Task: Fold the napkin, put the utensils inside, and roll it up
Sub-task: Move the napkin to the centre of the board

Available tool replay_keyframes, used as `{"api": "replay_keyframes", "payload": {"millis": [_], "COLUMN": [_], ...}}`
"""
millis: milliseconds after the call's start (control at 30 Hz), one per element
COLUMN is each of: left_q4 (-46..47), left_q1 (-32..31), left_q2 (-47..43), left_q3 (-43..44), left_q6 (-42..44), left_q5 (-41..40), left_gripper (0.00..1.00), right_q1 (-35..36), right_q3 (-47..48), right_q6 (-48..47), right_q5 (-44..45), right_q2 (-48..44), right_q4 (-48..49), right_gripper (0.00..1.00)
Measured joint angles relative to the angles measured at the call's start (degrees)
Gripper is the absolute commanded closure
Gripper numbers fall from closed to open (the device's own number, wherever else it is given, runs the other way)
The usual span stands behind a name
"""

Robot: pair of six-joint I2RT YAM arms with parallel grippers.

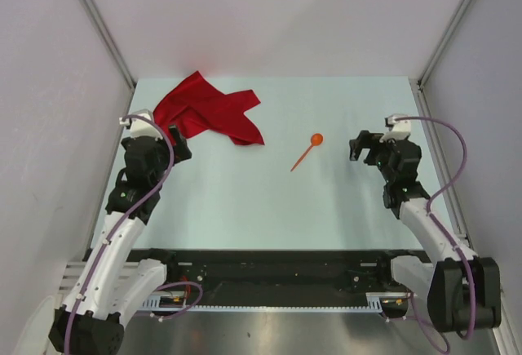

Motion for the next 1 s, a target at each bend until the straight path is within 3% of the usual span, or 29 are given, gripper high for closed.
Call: {"api": "replay_keyframes", "payload": {"millis": [233, 400, 467, 633, 733, 833, 933, 1000], "left_q4": [-1.51, -2.12, -2.27, -3.02, -3.54, -4.13, -4.55, -4.55], "left_q1": [0.00, 0.00, 0.00, 0.02, 0.00, 0.02, 0.00, 0.02], "left_q2": [-0.63, -0.63, -0.61, 0.07, 0.94, 1.66, 1.99, 2.12], "left_q3": [0.00, -0.02, -0.07, -0.24, -0.26, -0.26, -0.26, -0.26], "left_q6": [0.04, 0.04, 0.04, -0.02, -0.07, -0.07, -0.07, -0.09], "left_q5": [-0.15, -0.17, -0.20, -0.26, -0.13, -0.09, 0.00, 0.22], "left_gripper": [0.00, 0.01, 0.00, 0.00, 0.00, 0.00, 0.00, 0.00], "right_q1": [10.49, 14.67, 14.29, 18.51, 22.45, 26.23, 28.33, 29.14], "right_q3": [11.91, 13.64, 16.59, 36.89, 46.07, 50.82, 55.76, 59.49], "right_q6": [0.79, 7.19, 10.19, 14.88, 17.05, 19.17, 20.57, 21.44], "right_q5": [-1.51, -5.22, -9.29, -12.87, -13.94, -15.39, -15.82, -15.50], "right_q2": [12.81, 16.50, 21.92, 45.46, 56.13, 62.53, 68.17, 71.58], "right_q4": [-4.94, 2.36, 5.29, 2.51, -0.92, -3.30, -5.92, -9.03], "right_gripper": [0.00, 0.00, 0.00, 0.00, 0.10, 0.16, 0.32, 0.34]}}
